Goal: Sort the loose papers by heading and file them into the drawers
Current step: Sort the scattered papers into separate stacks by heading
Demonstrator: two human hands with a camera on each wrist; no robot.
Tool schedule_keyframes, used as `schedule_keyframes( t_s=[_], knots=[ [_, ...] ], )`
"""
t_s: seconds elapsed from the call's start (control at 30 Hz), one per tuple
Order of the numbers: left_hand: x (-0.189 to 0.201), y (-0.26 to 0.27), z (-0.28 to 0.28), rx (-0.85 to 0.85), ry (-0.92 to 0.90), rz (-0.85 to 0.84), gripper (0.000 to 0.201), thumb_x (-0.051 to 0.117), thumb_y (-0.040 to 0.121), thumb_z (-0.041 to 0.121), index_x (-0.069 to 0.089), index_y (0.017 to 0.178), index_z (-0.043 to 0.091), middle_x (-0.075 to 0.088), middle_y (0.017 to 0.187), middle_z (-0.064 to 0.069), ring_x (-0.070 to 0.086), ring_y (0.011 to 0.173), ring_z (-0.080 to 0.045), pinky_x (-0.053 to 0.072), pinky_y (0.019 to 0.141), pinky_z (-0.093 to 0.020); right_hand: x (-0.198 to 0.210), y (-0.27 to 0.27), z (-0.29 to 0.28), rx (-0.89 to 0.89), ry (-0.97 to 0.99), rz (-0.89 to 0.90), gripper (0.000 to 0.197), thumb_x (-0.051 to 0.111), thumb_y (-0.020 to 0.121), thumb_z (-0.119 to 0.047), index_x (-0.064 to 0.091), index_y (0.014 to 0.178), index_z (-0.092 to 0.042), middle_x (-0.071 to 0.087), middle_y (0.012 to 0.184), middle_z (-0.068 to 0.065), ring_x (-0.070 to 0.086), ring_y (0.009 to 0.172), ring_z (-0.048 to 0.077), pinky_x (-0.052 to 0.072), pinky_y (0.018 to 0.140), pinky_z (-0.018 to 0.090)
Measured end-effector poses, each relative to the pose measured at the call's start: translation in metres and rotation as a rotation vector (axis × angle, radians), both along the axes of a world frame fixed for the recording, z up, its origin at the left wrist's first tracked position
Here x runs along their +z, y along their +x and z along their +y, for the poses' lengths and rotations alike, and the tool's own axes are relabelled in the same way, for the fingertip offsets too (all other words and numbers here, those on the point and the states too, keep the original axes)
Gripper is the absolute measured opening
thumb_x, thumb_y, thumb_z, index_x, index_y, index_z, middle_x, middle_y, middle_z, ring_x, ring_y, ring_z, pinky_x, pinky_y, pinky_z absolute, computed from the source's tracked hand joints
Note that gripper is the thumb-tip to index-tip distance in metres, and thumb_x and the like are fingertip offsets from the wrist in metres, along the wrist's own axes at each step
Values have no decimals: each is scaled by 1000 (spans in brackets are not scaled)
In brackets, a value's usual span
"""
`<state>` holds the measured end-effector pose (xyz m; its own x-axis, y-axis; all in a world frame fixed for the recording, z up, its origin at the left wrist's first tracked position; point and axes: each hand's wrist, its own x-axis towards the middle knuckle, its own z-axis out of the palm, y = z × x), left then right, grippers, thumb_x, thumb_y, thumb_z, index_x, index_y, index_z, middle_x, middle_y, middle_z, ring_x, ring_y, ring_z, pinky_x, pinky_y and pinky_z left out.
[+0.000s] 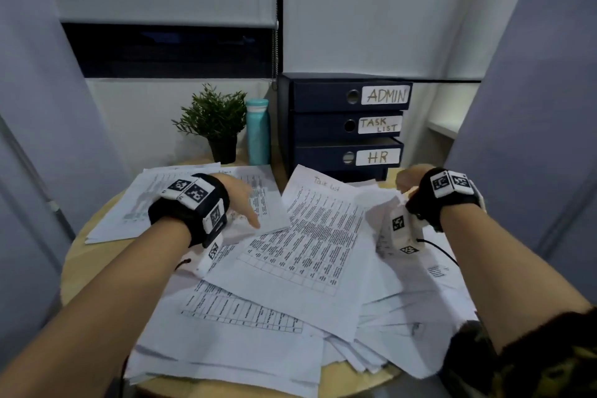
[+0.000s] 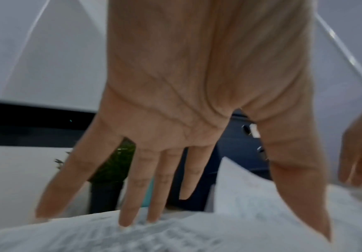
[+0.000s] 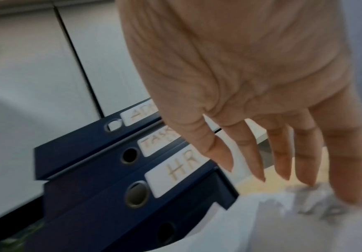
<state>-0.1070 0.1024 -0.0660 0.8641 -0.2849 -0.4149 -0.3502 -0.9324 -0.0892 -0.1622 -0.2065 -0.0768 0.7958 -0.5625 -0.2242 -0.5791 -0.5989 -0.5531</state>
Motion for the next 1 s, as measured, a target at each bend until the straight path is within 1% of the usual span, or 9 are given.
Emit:
schedule_keyframes(
  t_s=[0.13, 0.3, 0.4, 0.57, 0.63, 0.73, 0.8, 0.87, 1.0],
  knots=[
    [4, -16, -38, -158, -232, 79, 83, 63, 84, 53, 26, 150, 18, 28, 155, -1, 29, 141, -19, 29, 109, -31, -4, -21, -32, -87, -108, 101, 37, 48, 96, -5, 50, 131, 7, 51, 137, 20, 49, 126, 31, 41, 99, 34],
    [0, -41, -76, -276, -278, 232, 90, 75, 74, 48, 29, 148, 26, 37, 150, -2, 41, 133, -22, 47, 100, -35, -17, -34, -60, -102, -32, 125, 12, 55, 92, -16, 58, 90, -5, 63, 102, 9, 56, 81, 24, 47, 78, 30],
    [-6, -52, -89, -318, -207, 250, 93, 77, 71, 49, 28, 148, 30, 33, 152, 1, 40, 134, -22, 43, 88, -25, -16, -46, -59, -71, 104, 84, 24, 70, 85, -15, 60, 105, -6, 58, 107, 8, 55, 89, 24, 45, 65, 27],
    [-8, -59, -97, -322, -165, 220, 101, 77, 72, 48, 17, 152, 27, 23, 157, 2, 32, 139, -21, 38, 95, -27, -14, -58, -56, -48, 49, 178, 37, 90, 62, -29, 66, 80, -7, 69, 88, 9, 65, 81, 27, 52, 70, 32],
    [-8, -60, -95, -305, -172, 229, 103, 78, 71, 47, 17, 152, 26, 26, 156, 1, 34, 138, -21, 38, 91, -25, -14, -55, -55, -20, -18, 196, 47, 93, 54, -36, 67, 83, -10, 69, 87, 7, 66, 82, 25, 53, 72, 31],
    [-8, -60, -91, -280, -192, 252, 105, 79, 70, 48, 18, 152, 25, 29, 155, -1, 37, 137, -22, 40, 91, -25, -14, -53, -48, 38, -97, 176, 67, 93, 35, -54, 68, 87, -21, 70, 86, -1, 64, 73, 18, 47, 58, 25],
    [-8, -62, -89, -276, -192, 251, 105, 79, 69, 48, 19, 152, 24, 28, 155, -1, 38, 136, -22, 41, 95, -27, -14, -49, -41, 76, -150, 122, 81, 92, 36, -57, 68, 103, -19, 68, 90, -3, 63, 76, 18, 46, 61, 26],
    [-8, -65, -89, -279, -188, 244, 104, 78, 70, 47, 20, 152, 23, 28, 155, -1, 38, 136, -23, 41, 99, -29, -8, -48, -30, 109, -178, 105, 82, 90, 49, -53, 64, 115, -12, 67, 102, 1, 61, 87, 22, 47, 70, 28],
    [-7, -68, -89, -285, -172, 255, 104, 79, 70, 47, 20, 152, 23, 28, 155, -1, 37, 137, -23, 39, 105, -32, -8, -44, -25, 152, -157, 111, 58, 92, 54, -41, 67, 97, -12, 70, 93, 3, 65, 85, 24, 51, 72, 29]
  ],
)
